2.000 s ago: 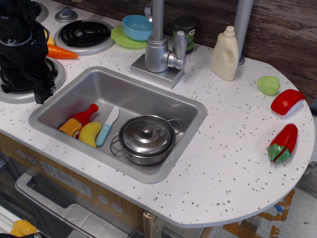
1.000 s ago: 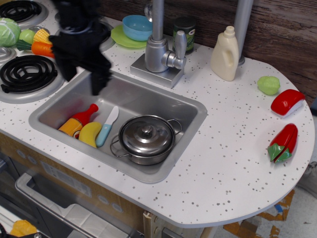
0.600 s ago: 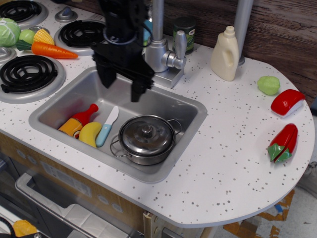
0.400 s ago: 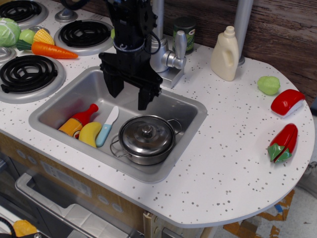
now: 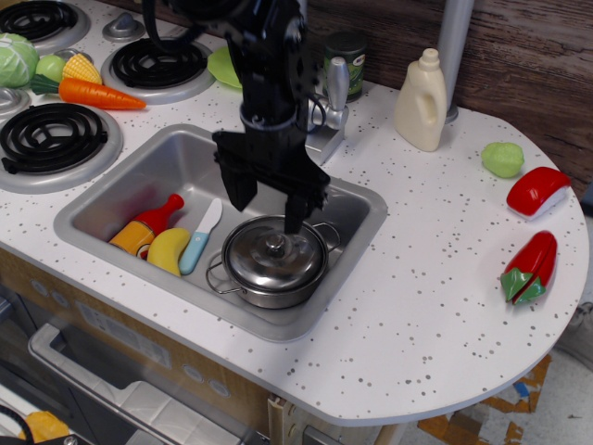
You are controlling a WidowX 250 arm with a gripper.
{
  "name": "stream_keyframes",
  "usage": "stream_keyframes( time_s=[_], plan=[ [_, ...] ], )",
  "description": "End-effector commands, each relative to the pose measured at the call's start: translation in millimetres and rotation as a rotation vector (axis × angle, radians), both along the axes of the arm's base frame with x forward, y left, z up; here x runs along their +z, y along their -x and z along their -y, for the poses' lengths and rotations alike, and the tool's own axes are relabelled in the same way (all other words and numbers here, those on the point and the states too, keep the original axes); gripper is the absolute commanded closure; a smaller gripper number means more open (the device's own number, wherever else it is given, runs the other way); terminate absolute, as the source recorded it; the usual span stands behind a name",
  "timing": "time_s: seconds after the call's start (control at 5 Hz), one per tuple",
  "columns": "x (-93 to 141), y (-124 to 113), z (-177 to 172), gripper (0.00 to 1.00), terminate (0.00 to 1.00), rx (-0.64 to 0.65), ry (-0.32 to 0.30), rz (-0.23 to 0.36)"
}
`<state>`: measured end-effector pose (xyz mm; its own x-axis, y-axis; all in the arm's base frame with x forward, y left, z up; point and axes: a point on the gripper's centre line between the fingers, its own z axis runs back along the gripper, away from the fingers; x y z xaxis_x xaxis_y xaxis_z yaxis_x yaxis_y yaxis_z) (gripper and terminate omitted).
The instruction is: Take lid off pot or pan
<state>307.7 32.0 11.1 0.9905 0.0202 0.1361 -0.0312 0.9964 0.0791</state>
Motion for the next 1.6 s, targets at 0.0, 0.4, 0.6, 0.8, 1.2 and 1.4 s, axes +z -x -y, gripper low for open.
stream_keyframes(
  time_s=[0.0, 0.4, 0.6, 0.8, 1.2, 1.4],
  plan=[
    [-15.4, -5.8, 5.0, 0.00, 0.00, 0.016, -0.027, 0.041],
    [-34.3, -10.0, -3.9, 0.00, 0.00, 0.009, -0.049, 0.068],
    [-38.8, -11.1, -8.7, 0.00, 0.00, 0.012, -0.038, 0.072],
    [-42.9, -12.0, -9.8, 1.00, 0.00, 0.023, -0.024, 0.076],
    [-29.5, -12.0, -11.5, 1.00, 0.00, 0.014, -0.025, 0.068],
    [-9.2, -13.2, -11.6, 1.00, 0.00, 0.017, -0.013, 0.058]
  ],
)
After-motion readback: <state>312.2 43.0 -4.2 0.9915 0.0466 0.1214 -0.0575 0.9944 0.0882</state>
